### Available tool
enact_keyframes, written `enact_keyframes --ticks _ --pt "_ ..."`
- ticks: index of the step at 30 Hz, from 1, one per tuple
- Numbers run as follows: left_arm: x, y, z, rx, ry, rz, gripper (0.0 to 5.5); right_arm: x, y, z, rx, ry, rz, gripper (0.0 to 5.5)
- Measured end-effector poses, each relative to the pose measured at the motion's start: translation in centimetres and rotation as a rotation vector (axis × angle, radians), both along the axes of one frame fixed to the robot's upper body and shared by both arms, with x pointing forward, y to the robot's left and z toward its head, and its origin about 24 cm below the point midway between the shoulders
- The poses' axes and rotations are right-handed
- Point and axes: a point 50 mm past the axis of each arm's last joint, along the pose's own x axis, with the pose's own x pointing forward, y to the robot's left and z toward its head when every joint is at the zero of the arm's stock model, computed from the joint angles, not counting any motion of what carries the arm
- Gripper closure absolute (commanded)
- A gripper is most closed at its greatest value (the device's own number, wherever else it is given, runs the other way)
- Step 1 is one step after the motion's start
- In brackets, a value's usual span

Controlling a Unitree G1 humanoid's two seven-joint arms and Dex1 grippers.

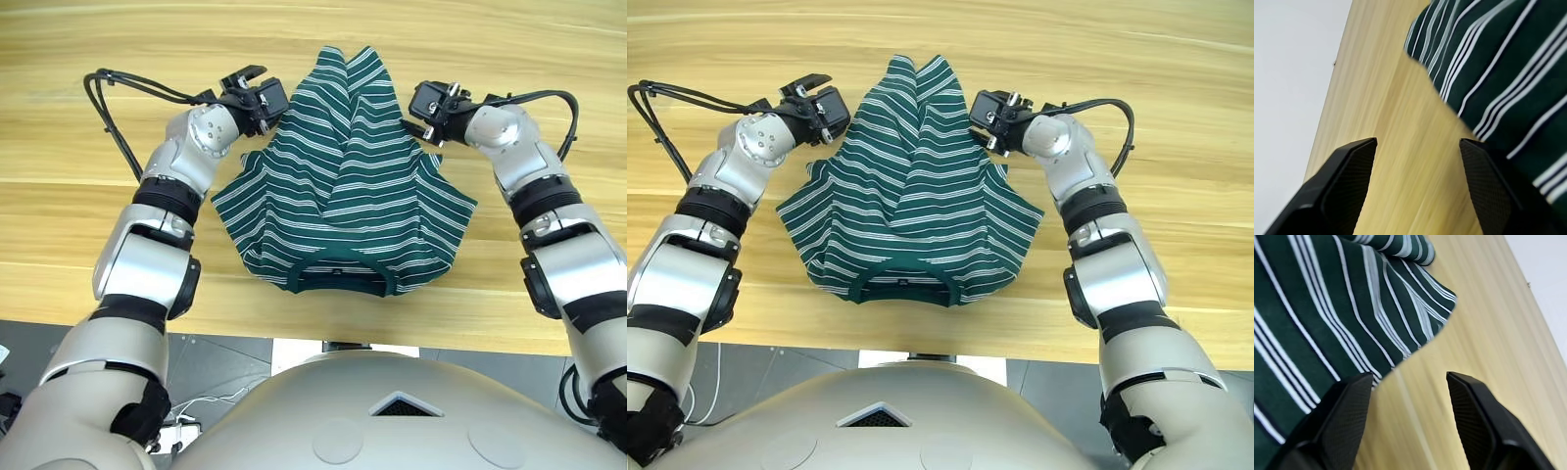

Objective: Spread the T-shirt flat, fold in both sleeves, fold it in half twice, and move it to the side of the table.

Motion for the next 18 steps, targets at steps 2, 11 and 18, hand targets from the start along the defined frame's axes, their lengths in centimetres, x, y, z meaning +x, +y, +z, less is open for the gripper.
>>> enact_keyframes --ticks 2,11,18 --pt "-0.2 0.1 -0.5 -0.035 0.051 0.001 2.37 0.1 -0.1 -0.1 -0.008 0.004 -0.003 2.72" --pt "0.3 1.7 0.8 -0.111 0.037 0.050 2.37 0.0 -0.2 -0.7 0.016 0.001 -0.013 2.72" --pt "1.3 4.6 4.0 -0.082 -0.188 0.170 2.37 0.0 -0.2 -0.6 0.011 -0.008 -0.001 2.72"
